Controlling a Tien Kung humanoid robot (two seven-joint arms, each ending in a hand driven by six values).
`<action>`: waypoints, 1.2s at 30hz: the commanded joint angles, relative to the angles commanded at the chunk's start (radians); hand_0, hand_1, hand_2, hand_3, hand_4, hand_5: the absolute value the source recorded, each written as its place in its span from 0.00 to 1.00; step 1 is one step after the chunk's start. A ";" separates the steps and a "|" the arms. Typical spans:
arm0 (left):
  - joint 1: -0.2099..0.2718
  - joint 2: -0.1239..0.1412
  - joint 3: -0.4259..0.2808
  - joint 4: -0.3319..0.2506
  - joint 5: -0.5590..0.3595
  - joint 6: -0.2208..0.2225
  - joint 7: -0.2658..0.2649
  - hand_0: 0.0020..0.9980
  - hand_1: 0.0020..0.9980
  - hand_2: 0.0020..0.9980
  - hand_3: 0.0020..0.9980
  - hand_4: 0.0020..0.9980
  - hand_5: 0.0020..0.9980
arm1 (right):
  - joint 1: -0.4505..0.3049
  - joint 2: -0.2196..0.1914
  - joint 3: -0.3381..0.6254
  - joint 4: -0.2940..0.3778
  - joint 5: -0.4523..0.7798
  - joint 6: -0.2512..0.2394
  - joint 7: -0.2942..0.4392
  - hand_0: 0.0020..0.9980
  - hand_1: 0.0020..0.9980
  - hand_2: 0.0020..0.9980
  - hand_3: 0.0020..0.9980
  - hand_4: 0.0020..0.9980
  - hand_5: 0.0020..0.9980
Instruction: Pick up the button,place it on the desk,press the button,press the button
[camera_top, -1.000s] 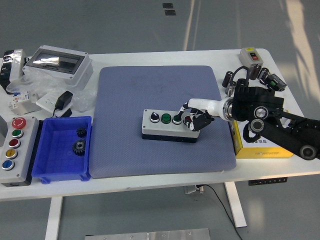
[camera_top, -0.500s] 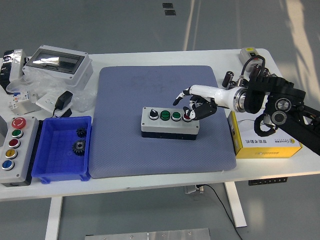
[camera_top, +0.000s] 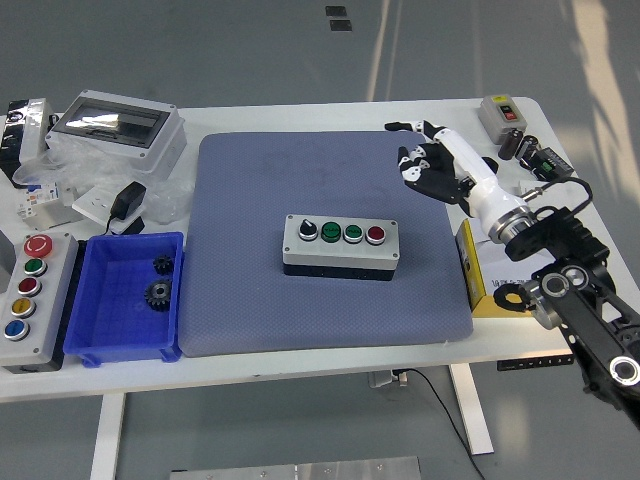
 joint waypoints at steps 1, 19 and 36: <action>-0.001 -0.001 -0.003 0.000 0.005 -0.001 0.000 0.63 0.58 0.53 0.59 0.59 0.20 | -0.031 0.005 0.023 -0.014 0.004 -0.045 0.044 0.00 0.07 0.20 0.73 0.30 0.15; -0.018 0.004 -0.004 0.000 0.000 -0.006 -0.002 0.63 0.58 0.53 0.59 0.60 0.20 | -0.140 0.009 0.053 -0.109 0.336 -0.216 0.407 0.81 0.81 0.81 0.82 0.82 0.61; -0.033 0.026 -0.012 0.000 0.011 -0.012 0.001 0.64 0.60 0.54 0.60 0.60 0.20 | -0.146 0.010 0.084 -0.128 0.413 -0.188 0.419 0.83 0.78 0.79 0.79 0.83 0.69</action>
